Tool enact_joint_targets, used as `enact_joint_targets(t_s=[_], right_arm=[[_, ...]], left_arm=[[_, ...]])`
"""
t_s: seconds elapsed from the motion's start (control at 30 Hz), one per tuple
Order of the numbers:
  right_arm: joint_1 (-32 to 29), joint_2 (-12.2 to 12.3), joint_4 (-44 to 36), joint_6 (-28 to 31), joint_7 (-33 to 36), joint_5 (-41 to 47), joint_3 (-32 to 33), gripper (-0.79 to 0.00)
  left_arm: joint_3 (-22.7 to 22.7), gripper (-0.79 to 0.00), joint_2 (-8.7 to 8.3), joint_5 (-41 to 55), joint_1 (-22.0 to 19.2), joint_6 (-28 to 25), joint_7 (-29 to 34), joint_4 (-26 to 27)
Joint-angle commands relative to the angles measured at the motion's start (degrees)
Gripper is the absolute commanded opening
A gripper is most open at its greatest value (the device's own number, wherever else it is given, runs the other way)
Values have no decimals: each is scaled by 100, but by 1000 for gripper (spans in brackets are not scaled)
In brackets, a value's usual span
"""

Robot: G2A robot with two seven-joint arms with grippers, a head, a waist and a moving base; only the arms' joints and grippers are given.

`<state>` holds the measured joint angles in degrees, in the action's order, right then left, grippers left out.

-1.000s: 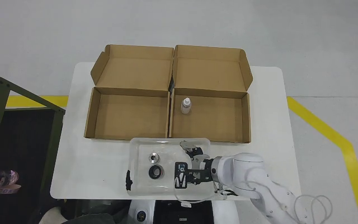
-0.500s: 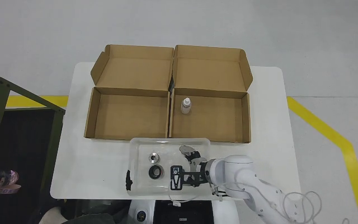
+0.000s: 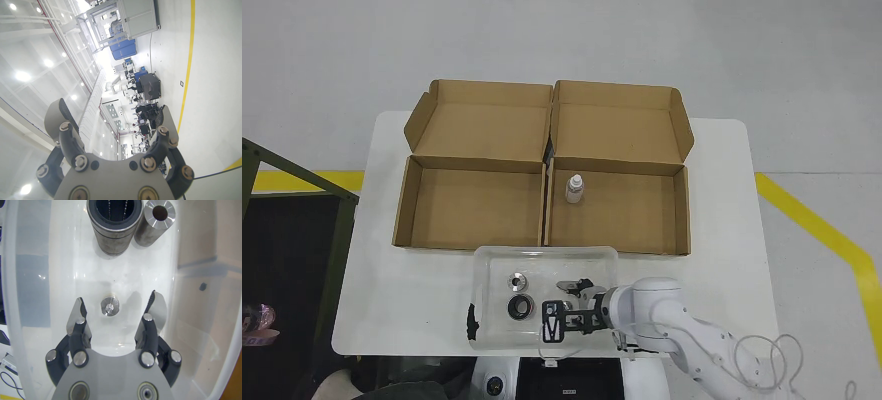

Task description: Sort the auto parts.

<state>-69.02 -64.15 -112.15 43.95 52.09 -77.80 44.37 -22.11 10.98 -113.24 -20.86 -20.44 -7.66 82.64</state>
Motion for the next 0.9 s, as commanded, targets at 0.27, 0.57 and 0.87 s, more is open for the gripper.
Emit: enact_joint_targets(t_s=[0.27, 0.57, 0.87], right_arm=[[45, 2, 32, 37, 37, 89, -84, -785], [41, 42, -296, 141, -504, 159, 54, -785], [-43, 124, -449, 14, -1799, -45, 558, -785]], left_arm=[[0, 0, 0, 0, 0, 0, 0, 0], [0, 0, 0, 0, 0, 0, 0, 0], [0, 0, 0, 0, 0, 0, 0, 0]])
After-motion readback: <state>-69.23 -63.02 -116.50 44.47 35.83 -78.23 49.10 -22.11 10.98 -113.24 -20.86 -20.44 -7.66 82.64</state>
